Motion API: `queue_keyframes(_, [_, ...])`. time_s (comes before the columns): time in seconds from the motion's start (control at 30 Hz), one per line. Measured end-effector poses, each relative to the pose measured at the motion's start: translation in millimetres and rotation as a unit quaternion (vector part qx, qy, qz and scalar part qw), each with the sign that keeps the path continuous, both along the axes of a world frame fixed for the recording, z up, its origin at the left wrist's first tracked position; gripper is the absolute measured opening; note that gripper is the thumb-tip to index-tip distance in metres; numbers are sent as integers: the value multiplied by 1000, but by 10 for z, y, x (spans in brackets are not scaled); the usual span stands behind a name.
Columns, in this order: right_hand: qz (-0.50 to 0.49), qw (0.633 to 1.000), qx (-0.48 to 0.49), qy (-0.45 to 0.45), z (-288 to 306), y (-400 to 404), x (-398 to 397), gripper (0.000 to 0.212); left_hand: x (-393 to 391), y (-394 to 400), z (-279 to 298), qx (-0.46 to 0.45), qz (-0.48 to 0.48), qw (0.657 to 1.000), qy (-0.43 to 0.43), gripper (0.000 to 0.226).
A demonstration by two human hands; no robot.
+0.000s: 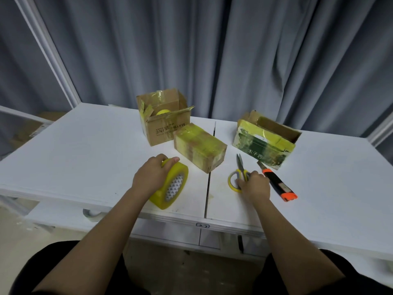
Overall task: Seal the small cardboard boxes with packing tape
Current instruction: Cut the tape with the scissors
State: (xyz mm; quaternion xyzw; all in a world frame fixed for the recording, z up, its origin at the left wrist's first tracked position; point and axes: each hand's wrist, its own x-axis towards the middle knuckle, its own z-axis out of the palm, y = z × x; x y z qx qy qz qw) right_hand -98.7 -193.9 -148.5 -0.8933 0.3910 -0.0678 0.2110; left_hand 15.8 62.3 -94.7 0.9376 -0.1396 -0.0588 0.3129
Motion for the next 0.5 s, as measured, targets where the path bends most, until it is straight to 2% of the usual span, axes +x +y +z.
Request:
queue_keyframes(0.1, [19,998,21,60,90,-35,34,29,-33,-10,31,-2,0,1000,1,58])
queue_keyframes(0.27, [7,997,46,54,154,-71,-36,31,-40,-28,57,0,0,1000,-6,57])
queue_keyframes(0.4, [9,1000,10,-17,184,-21,-236,30,-30,-18,47,-8,-1,1000,-3,56])
queue_keyframes(0.5, [37,995,-37,-83,195,71,-444,43,-43,-21,32,-33,8,999,8,55])
